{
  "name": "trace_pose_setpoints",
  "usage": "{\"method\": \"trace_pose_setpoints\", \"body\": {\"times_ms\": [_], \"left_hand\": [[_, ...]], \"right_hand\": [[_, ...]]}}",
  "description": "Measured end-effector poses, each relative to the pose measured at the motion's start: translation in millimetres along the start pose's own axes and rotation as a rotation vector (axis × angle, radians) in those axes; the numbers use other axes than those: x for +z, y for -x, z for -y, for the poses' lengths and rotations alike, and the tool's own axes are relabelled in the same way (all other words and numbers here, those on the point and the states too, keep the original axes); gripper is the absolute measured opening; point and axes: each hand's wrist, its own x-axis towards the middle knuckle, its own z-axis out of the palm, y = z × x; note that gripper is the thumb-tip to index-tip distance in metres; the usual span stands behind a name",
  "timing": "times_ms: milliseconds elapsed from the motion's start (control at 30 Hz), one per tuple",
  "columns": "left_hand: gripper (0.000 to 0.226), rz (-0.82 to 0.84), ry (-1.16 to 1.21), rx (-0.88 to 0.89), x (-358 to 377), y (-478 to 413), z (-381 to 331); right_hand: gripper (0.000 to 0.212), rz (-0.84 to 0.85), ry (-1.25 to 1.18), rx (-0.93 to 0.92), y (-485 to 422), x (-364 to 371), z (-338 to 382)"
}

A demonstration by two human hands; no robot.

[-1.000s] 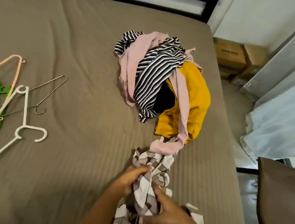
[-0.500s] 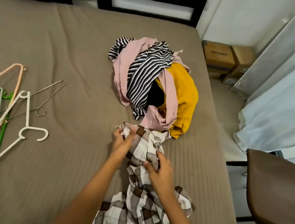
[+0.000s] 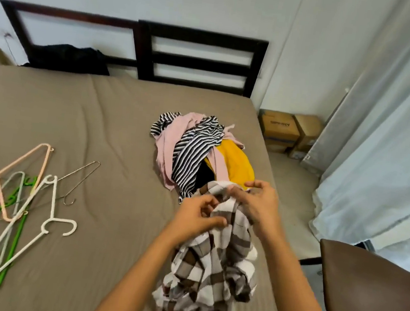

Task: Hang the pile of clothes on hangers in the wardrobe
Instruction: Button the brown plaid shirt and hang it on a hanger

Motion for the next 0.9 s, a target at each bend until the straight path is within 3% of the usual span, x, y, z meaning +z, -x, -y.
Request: {"method": "trace_pose_setpoints", "body": {"times_ms": [100, 167, 233, 333, 500, 567, 633, 667, 767, 833, 900], "left_hand": [[0.016, -0.226, -0.149, 0.106, -21, -6, -13], [0.03, -0.311, -0.081, 0.169, -21, -2, -26], [0.048, -0.229, -0.073, 0.157, -10, 0, -45], [0.054, -0.164, -0.328, 0.129, 8, -10, -52], [0.056, -0.131, -0.173, -0.116, 5, -25, -25], [0.049, -0.099, -0.129, -0.135, 3, -23, -13], [0.025, -0.056, -0.113, -0.127, 4, -19, -9], [0.016, -0.054, -0.156, -0.122, 3, -16, -7], [0.028, -0.203, -0.223, -0.191, -7, -6, 15], [0.023, -0.296, -0.219, -0.322, -16, -1, 32], [0.034, -0.37, -0.296, -0.434, -18, 3, 35]], "right_hand": [[0.031, 0.068, -0.467, 0.208, -1, -26, 17], [0.028, 0.086, -0.667, 0.208, 1, -37, 28], [0.023, 0.153, -0.692, 0.168, 7, -38, 40], [0.017, 0.27, -0.579, 0.092, 18, -38, 58], [0.006, 0.43, -0.711, -0.048, 31, -65, 84], [0.018, 0.504, -0.81, -0.078, 30, -75, 83], [0.037, 0.545, -0.793, -0.126, 30, -78, 81], [0.043, 0.538, -0.792, -0.16, 29, -82, 81], [0.044, 0.457, -0.896, -0.252, 27, -103, 89], [0.036, 0.364, -1.06, -0.274, 26, -120, 102], [0.017, 0.231, -1.129, -0.296, 22, -121, 116]]}}
